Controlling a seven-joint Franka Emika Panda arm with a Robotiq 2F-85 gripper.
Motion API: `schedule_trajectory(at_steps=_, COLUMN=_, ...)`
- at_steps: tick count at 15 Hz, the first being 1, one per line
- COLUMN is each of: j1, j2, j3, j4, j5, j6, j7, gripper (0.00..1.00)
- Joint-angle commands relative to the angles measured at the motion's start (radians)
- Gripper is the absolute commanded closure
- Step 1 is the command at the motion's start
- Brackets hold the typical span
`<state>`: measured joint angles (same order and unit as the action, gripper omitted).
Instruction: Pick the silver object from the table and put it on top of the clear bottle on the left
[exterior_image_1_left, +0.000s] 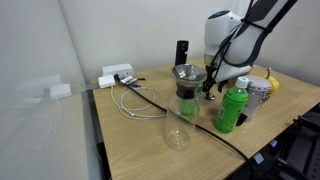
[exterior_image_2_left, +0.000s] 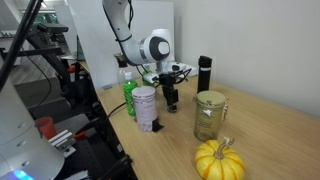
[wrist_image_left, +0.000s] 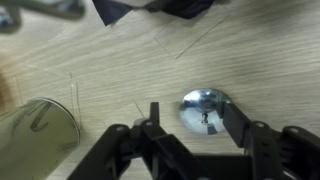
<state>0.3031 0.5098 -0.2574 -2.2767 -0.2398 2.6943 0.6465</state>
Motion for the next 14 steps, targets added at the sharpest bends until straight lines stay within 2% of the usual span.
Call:
schedule_trajectory(at_steps=1, j1=0.013, j2=0.009, j3=-0.015, j4=-0.002, j5=-0.024, j6=0.029, j7=0.03, gripper=0.62)
schedule_trajectory(at_steps=5, j1=0.009, j2=0.008, j3=-0.011, j4=-0.002, j5=-0.017, j6=0.033, j7=0.03, gripper=0.91)
schedule_trajectory(at_steps=7, j1=0.007, j2=0.008, j3=-0.008, j4=-0.003, j5=-0.015, j6=0.036, j7=0.027, gripper=1.0)
schedule_trajectory(at_steps=14, j1=0.006, j2=-0.004, j3=-0.006, j4=-0.007, j5=-0.012, j6=0.039, j7=0.022, gripper=0.99)
